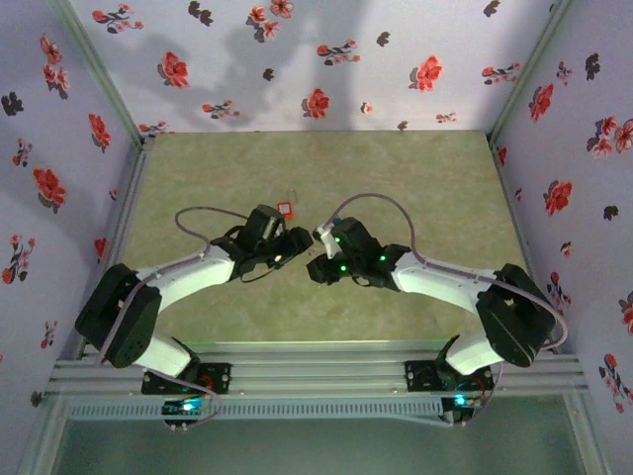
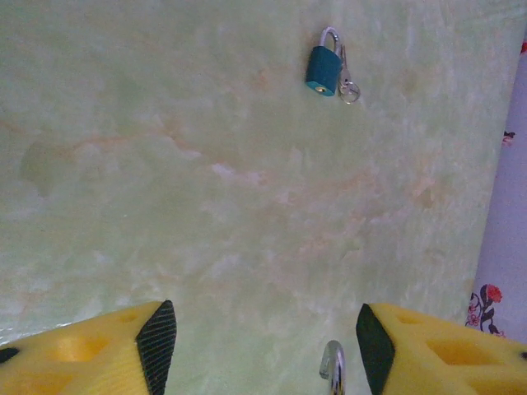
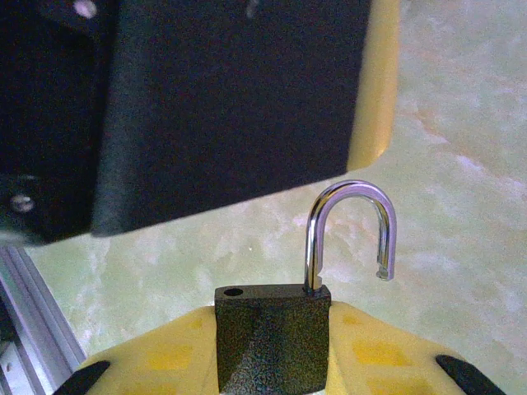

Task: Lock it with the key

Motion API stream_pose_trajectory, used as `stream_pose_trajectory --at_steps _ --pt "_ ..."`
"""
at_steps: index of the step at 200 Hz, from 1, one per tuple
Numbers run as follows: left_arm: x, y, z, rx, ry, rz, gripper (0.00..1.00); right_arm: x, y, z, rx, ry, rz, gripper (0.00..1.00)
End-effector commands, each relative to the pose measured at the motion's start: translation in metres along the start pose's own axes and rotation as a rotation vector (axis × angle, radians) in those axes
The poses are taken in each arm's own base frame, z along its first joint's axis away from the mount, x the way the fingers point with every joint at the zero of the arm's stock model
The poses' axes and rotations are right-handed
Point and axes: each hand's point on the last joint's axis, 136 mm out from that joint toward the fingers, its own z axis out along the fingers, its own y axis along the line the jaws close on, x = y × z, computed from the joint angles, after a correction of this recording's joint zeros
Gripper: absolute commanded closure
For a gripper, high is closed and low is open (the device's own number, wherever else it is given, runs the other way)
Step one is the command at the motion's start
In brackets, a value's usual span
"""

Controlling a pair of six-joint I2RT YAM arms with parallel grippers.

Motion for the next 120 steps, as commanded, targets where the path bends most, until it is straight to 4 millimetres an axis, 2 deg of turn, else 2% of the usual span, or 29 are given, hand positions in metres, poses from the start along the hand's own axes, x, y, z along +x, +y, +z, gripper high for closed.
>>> stream_pose_trajectory --at_steps 1,120 --pt "0.005 -0.006 0.004 0.029 0.014 -0.001 0.40 -0.011 0.008 -0.007 -0.039 -0.049 -0.010 0.79" --pt "0.011 -0.013 0.016 0.064 0.033 -0.008 0.66 -0.012 0.011 -0.008 -0.065 -0.063 0.001 0.80"
